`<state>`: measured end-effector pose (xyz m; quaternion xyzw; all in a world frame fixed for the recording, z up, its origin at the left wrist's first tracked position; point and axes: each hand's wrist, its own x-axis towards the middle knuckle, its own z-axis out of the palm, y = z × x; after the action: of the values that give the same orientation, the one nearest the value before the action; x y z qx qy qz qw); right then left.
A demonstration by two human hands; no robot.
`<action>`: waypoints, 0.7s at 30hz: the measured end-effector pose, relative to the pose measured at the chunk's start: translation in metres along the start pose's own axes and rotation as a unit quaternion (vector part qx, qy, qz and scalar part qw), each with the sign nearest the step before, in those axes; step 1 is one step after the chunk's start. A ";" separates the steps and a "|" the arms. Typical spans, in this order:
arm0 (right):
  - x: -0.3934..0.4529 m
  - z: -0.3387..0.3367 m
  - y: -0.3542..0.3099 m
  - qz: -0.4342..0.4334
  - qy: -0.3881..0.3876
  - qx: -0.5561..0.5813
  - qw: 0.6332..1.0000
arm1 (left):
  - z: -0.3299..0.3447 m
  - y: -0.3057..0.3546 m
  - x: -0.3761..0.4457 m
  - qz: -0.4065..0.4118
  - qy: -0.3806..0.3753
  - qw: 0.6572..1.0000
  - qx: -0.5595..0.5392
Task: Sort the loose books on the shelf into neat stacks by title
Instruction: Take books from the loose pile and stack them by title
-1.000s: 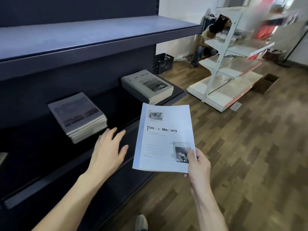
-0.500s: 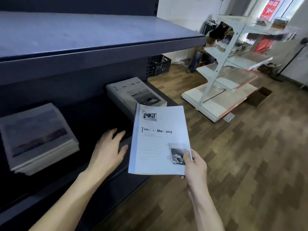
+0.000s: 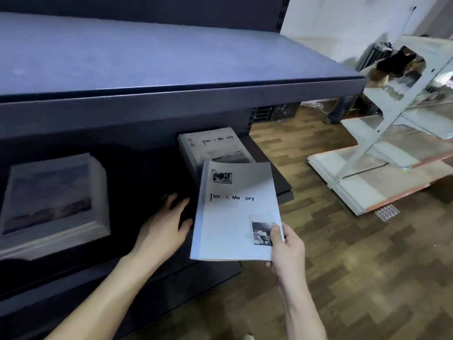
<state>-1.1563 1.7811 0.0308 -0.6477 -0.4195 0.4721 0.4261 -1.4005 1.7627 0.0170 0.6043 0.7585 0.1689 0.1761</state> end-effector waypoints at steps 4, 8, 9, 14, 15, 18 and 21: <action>0.047 -0.005 -0.013 -0.040 -0.060 -0.034 0.997 | 0.007 0.013 0.006 -0.055 0.021 0.998 0.008; 0.095 -0.011 -0.031 -0.094 -0.115 -0.098 0.984 | 0.013 0.037 0.008 -0.111 0.057 0.992 0.029; 0.105 -0.012 -0.036 -0.112 -0.125 -0.113 0.979 | 0.014 0.043 0.008 -0.125 0.063 0.990 0.035; 0.145 -0.009 -0.053 -0.142 -0.174 -0.159 0.961 | 0.022 0.071 0.005 -0.182 0.100 0.977 0.041; 0.151 -0.008 -0.055 -0.141 -0.185 -0.163 0.959 | 0.023 0.075 0.005 -0.188 0.107 0.975 0.042; 0.162 -0.001 -0.062 -0.143 -0.218 -0.178 0.949 | 0.023 0.085 0.008 -0.197 0.121 0.972 0.045; 0.169 0.006 -0.066 -0.144 -0.246 -0.195 0.939 | 0.021 0.091 0.017 -0.204 0.127 0.969 0.054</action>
<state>-1.1372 1.9611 0.0490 -0.5149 -0.6834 0.4593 0.2385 -1.3165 1.7991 0.0402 0.4194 0.8897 0.1638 0.0757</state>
